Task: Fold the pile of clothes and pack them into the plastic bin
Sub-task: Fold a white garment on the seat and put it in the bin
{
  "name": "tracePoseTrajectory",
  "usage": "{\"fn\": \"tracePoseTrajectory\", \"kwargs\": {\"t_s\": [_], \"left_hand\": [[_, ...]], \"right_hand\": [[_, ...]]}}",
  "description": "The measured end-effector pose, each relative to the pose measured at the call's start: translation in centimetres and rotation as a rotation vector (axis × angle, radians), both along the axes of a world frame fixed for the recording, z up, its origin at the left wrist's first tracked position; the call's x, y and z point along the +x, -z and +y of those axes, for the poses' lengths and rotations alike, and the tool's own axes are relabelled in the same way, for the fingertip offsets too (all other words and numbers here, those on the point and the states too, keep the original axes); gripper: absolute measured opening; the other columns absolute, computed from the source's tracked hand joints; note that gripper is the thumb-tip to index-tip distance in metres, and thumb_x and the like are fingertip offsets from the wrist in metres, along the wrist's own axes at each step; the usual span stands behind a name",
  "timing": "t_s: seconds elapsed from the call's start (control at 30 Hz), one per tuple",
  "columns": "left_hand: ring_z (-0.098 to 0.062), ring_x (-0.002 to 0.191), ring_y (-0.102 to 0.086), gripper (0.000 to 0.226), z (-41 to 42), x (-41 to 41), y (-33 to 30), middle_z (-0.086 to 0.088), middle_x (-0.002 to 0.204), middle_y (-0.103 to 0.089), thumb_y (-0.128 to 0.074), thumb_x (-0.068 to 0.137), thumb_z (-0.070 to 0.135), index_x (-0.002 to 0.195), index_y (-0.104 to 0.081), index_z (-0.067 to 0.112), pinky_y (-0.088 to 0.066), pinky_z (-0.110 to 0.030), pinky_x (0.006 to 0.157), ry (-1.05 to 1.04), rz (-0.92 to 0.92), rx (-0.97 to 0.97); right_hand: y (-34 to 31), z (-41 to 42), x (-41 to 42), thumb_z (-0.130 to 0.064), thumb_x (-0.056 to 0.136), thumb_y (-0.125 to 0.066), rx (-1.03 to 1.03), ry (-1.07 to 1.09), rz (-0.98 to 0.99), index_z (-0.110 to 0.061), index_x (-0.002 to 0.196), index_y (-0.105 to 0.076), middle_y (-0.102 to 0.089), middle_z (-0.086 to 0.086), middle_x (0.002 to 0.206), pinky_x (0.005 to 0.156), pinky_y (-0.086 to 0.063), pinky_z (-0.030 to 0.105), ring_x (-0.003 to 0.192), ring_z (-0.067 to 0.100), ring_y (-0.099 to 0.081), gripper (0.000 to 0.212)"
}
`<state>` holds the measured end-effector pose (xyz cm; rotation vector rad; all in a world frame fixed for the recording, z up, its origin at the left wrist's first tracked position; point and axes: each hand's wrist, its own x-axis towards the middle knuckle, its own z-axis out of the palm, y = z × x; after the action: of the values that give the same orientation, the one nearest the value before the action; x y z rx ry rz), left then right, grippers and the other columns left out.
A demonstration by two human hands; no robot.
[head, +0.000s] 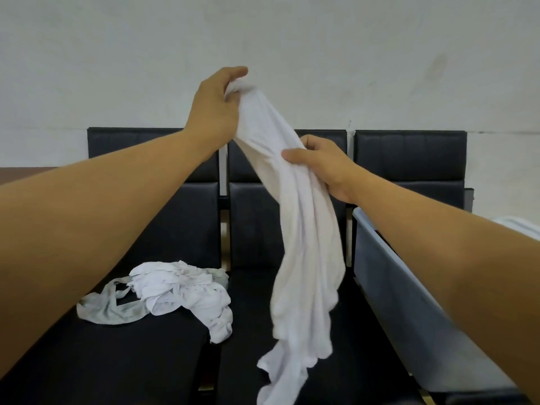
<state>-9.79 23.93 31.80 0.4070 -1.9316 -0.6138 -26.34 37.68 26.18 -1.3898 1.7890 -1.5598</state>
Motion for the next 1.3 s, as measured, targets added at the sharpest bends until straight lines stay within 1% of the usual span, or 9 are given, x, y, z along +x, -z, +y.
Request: {"fn": "tracePoseTrajectory", "kwargs": {"t_s": [0.2, 0.37, 0.5, 0.57, 0.7, 0.87, 1.03, 1.2, 1.3], "left_hand": [[-0.009, 0.130, -0.050, 0.042, -1.6, 1.0, 1.0, 0.008, 0.139, -0.054, -0.046, 0.101, 0.009, 0.139, -0.054, 0.025, -0.040, -0.026, 0.113, -0.012, -0.062, 0.048], [-0.006, 0.098, -0.058, 0.039, -3.1, 2.2, 1.7, 0.003, 0.121, -0.060, -0.044, 0.101, 0.007, 0.132, -0.060, 0.024, -0.046, -0.013, 0.083, -0.057, -0.202, 0.036], [-0.020, 0.103, -0.054, 0.031, -4.7, 3.5, 2.8, -0.002, 0.120, -0.061, -0.036, 0.107, 0.019, 0.124, -0.061, 0.015, -0.042, -0.031, 0.085, -0.191, -0.401, -0.119], [-0.028, 0.092, -0.056, 0.029, -5.5, 4.5, 3.6, -0.009, 0.106, -0.063, -0.034, 0.108, 0.024, 0.112, -0.061, 0.012, -0.042, -0.037, 0.076, -0.236, -0.523, -0.172], [-0.025, 0.076, -0.057, 0.034, -7.0, 6.7, 5.0, -0.007, 0.085, -0.060, -0.032, 0.109, 0.029, 0.091, -0.057, 0.013, -0.041, -0.037, 0.066, -0.265, -0.730, -0.179], [-0.028, 0.073, -0.059, 0.036, -10.0, 9.8, 5.9, -0.010, 0.081, -0.062, -0.030, 0.108, 0.033, 0.088, -0.053, 0.015, -0.049, -0.046, 0.072, -0.293, -0.910, -0.183], [-0.026, 0.084, -0.062, 0.032, -11.7, 11.9, 7.2, -0.008, 0.097, -0.066, -0.034, 0.107, 0.035, 0.114, -0.059, 0.017, -0.051, -0.047, 0.086, -0.302, -1.059, -0.182], [-0.031, 0.110, -0.057, 0.060, -13.9, 12.6, 8.9, -0.013, 0.123, -0.059, -0.025, 0.100, 0.051, 0.125, -0.064, 0.012, -0.045, -0.049, 0.102, -0.341, -1.141, -0.215], [-0.038, 0.133, -0.039, 0.061, -15.3, 11.6, 9.2, -0.020, 0.149, -0.036, -0.023, 0.100, 0.051, 0.148, -0.047, 0.021, -0.034, -0.050, 0.115, -0.399, -1.112, -0.192]], "right_hand": [[-0.5, 1.7, -1.3, -0.037, 0.085, -0.079, 0.063, -0.027, 0.033, -0.017, 0.103, -0.077, -0.079, 0.001, 0.097, 0.072, -0.059, 0.029, 0.085, 0.019, -0.076, 0.027], [-0.3, 2.9, -3.8, -0.041, 0.076, -0.086, 0.300, 0.098, 0.392, -0.018, 0.090, -0.076, -0.077, -0.005, 0.087, 0.068, -0.055, 0.024, 0.080, 0.014, -0.075, 0.029], [0.5, 4.4, -4.6, -0.050, 0.074, -0.085, 0.587, 0.031, 0.525, -0.023, 0.089, -0.079, -0.078, -0.010, 0.087, 0.075, -0.056, 0.024, 0.080, 0.011, -0.075, 0.032], [1.8, 4.9, -4.9, -0.053, 0.073, -0.084, 0.766, 0.007, 0.631, -0.025, 0.089, -0.078, -0.077, -0.011, 0.089, 0.079, -0.057, 0.026, 0.084, 0.011, -0.073, 0.033], [5.7, 5.5, -6.5, -0.055, 0.080, -0.077, 1.140, -0.067, 0.757, -0.017, 0.114, -0.071, -0.073, 0.001, 0.112, 0.083, -0.059, 0.038, 0.101, 0.024, -0.071, 0.050], [8.8, 7.1, -7.7, -0.050, 0.089, -0.068, 1.371, -0.114, 0.778, -0.023, 0.120, -0.059, -0.064, 0.000, 0.118, 0.086, -0.052, 0.030, 0.105, 0.020, -0.063, 0.042], [9.7, 7.5, -8.4, -0.050, 0.093, -0.061, 1.430, -0.072, 0.916, -0.024, 0.116, -0.055, -0.060, -0.001, 0.107, 0.095, -0.051, 0.036, 0.098, 0.020, -0.061, 0.035], [8.0, 6.0, -9.0, -0.042, 0.110, -0.029, 1.288, 0.170, 1.110, -0.017, 0.141, -0.049, -0.053, 0.009, 0.142, 0.103, -0.041, 0.036, 0.124, 0.029, -0.054, 0.045], [6.2, 4.6, -10.9, -0.053, 0.103, -0.026, 1.076, 0.358, 1.106, -0.031, 0.138, -0.045, -0.051, 0.014, 0.140, 0.108, -0.041, 0.048, 0.123, 0.038, -0.052, 0.046]]}}
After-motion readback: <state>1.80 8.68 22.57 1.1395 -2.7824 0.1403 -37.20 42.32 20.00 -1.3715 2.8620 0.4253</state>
